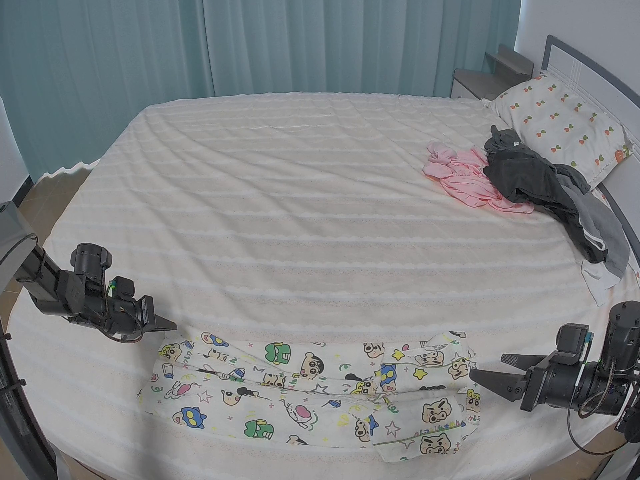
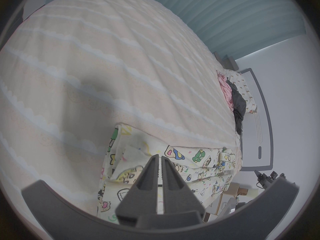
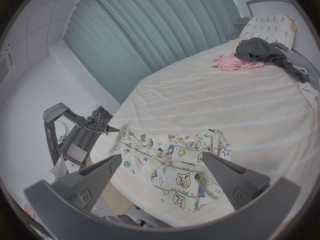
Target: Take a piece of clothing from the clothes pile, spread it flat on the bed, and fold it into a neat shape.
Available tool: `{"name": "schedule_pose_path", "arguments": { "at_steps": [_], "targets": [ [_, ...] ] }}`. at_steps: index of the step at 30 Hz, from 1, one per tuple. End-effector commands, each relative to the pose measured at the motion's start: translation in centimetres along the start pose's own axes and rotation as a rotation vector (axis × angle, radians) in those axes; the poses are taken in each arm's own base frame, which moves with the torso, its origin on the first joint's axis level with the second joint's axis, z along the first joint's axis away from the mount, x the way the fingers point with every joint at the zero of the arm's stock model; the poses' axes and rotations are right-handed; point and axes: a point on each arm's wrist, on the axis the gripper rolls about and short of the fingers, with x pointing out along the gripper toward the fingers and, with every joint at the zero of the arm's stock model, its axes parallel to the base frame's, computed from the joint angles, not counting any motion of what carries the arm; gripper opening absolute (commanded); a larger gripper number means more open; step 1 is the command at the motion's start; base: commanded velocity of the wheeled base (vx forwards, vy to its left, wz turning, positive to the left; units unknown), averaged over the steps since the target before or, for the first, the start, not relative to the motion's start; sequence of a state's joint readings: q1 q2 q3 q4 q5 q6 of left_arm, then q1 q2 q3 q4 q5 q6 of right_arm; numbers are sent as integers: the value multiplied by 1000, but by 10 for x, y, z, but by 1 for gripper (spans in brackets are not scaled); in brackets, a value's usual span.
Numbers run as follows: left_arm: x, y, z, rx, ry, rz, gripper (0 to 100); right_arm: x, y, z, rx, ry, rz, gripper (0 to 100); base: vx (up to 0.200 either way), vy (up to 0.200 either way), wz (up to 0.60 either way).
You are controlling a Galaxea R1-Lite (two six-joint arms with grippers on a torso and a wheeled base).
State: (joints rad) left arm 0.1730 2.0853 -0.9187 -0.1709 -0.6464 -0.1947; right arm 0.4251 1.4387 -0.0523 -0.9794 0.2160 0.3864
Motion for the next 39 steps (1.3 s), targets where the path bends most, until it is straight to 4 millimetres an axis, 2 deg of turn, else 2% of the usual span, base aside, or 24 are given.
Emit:
{"name": "schedule_pose_path", "arguments": {
  "at_steps": [1, 12, 13, 25, 34, 35, 39],
  "targets": [
    [-13, -5, 0, 6, -27, 2, 0, 0, 0, 0, 0, 0, 0, 100, 0, 0, 0],
    [-3, 11, -4, -11, -5, 24, 0, -1, 0, -1, 1, 4, 0, 100, 0, 0, 0],
    [-2, 12, -3, -9, -6, 23, 100, -1, 0, -1, 1, 4, 0, 100, 0, 0, 0],
    [8, 24, -7, 60, 29, 28, 100, 0, 0, -2, 1, 7, -1, 100, 0, 0, 0],
    [10, 23, -15, 61, 56, 9, 100, 0, 0, -2, 2, 9, -2, 100, 0, 0, 0],
    [10, 23, -17, 62, 62, 0, 0, 0, 0, -2, 2, 9, -2, 100, 0, 0, 0],
    [11, 25, -21, 67, 75, -4, 0, 0, 0, -2, 2, 9, -2, 100, 0, 0, 0]
  ]
}}
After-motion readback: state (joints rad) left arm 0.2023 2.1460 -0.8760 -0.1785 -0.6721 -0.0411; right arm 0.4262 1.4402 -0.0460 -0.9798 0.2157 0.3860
